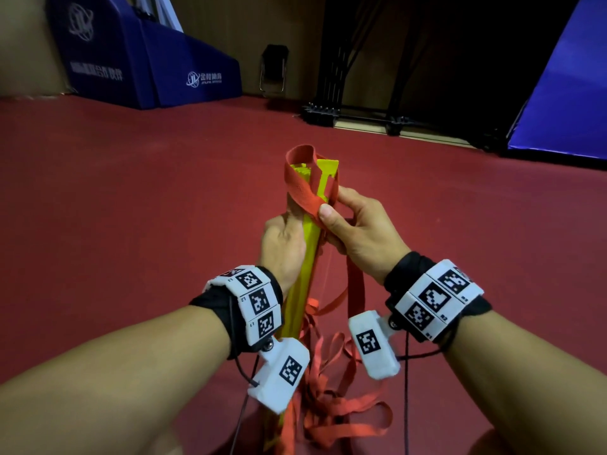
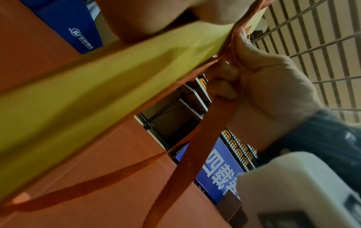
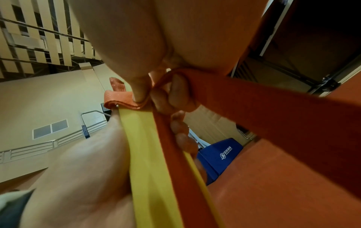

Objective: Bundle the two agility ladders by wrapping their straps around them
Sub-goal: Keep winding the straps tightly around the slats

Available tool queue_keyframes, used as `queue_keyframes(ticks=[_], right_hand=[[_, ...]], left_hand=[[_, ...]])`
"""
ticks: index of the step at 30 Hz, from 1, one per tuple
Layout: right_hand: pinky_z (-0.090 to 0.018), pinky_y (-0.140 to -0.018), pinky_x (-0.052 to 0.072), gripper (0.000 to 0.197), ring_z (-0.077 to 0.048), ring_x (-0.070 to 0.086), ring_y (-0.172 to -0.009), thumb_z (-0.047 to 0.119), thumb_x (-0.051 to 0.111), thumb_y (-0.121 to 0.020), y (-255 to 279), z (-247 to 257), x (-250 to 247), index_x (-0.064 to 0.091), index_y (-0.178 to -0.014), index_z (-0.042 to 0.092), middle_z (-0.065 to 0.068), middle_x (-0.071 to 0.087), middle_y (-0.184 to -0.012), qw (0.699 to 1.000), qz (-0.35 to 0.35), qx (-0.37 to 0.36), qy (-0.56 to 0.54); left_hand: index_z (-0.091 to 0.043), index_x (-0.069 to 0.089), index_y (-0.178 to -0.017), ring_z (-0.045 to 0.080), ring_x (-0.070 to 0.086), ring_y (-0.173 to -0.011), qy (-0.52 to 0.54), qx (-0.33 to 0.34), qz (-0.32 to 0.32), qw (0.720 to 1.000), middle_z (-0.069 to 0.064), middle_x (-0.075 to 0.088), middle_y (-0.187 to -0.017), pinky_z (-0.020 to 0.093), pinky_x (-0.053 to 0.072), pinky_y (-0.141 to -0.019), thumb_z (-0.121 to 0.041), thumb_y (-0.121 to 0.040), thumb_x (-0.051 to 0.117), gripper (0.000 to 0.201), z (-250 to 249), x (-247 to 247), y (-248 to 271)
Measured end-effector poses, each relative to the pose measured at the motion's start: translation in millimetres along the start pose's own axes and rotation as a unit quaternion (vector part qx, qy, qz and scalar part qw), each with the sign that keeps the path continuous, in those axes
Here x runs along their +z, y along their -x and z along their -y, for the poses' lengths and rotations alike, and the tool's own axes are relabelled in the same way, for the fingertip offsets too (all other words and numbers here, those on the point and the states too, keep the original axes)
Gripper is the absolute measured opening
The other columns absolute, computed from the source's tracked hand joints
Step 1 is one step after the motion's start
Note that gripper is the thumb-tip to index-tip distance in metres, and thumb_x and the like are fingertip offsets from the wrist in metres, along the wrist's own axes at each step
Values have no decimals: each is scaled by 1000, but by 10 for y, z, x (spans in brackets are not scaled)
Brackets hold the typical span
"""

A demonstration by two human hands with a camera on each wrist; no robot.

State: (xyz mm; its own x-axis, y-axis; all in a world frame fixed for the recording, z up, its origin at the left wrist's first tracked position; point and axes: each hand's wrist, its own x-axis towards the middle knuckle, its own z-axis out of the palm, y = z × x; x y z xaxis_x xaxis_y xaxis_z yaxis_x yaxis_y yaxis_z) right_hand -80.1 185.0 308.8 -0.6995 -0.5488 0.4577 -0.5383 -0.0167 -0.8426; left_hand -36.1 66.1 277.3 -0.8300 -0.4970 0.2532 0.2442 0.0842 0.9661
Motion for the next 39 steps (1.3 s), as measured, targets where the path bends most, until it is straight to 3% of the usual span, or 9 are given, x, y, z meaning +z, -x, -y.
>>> queue_keyframes(ticks=[6,9,12,20,24,27,30,36,39], right_hand=[[-22,-43,34,23,-10,39,-43,12,53,-102,-21,1,13,60,-123,3,8,49,-64,999,25,-10,-45],[-21,-43,32,23,-8,35,-44,12,54,-101,-33,-16,-26,62,-122,8,8,47,-68,999,24,-12,-28],[-20,-43,29,22,-8,32,-45,11,56,-100,-33,-26,-91,64,-120,10,14,43,-64,999,30,-4,-32],[-20,-44,27,23,-10,30,-48,12,57,-99,9,-8,-152,65,-118,2,8,43,-64,996,43,11,-73],[-17,-43,29,27,-3,32,-47,16,55,-95,31,64,-106,59,-118,3,15,48,-60,988,86,25,-129],[-15,-41,30,31,-2,34,-42,12,50,-96,27,109,-86,54,-123,-1,15,50,-57,983,107,37,-144],[-14,-40,34,37,-1,37,-42,13,52,-95,26,132,-51,51,-125,-8,13,50,-58,980,106,53,-162],[-14,-39,33,35,-2,32,-46,10,53,-93,9,137,-36,51,-122,-8,1,41,-67,966,127,68,-216],[-14,-39,30,36,-3,30,-45,13,56,-91,2,90,-50,55,-120,-7,0,31,-63,971,102,78,-201]], left_hand=[[11,51,-70,27,49,-54,-5,2,-42,999,26,51,-58,47,49,-59,-83,-77,29,96,-61,-41,-13],[9,65,-86,44,67,-76,0,-55,-46,997,31,67,-80,56,56,-81,-97,-62,20,118,-61,-54,-30],[-10,76,-92,41,71,-91,28,-111,-43,992,21,74,-90,58,54,-93,-105,-52,24,115,-73,-50,-19],[-6,75,-110,36,68,-104,17,-147,-70,987,19,73,-107,51,50,-101,-71,-98,35,77,-112,-38,-27],[-13,76,-101,37,70,-100,31,-151,-54,987,19,75,-101,53,52,-98,-80,-92,34,80,-100,-35,-35],[-13,78,-97,46,71,-95,74,-154,-31,985,24,74,-95,62,54,-93,-98,-62,38,101,14,-18,-49],[-20,76,-110,43,71,-98,63,-152,7,986,19,75,-104,61,54,-94,-100,-62,35,102,47,-24,-69],[-25,80,-80,32,68,-64,83,-144,38,985,12,71,-70,47,52,-72,-89,-79,38,77,-32,-56,-45],[-18,80,-84,37,73,-78,85,-155,31,984,17,76,-83,54,57,-85,-93,-73,39,86,-23,-33,-55]])
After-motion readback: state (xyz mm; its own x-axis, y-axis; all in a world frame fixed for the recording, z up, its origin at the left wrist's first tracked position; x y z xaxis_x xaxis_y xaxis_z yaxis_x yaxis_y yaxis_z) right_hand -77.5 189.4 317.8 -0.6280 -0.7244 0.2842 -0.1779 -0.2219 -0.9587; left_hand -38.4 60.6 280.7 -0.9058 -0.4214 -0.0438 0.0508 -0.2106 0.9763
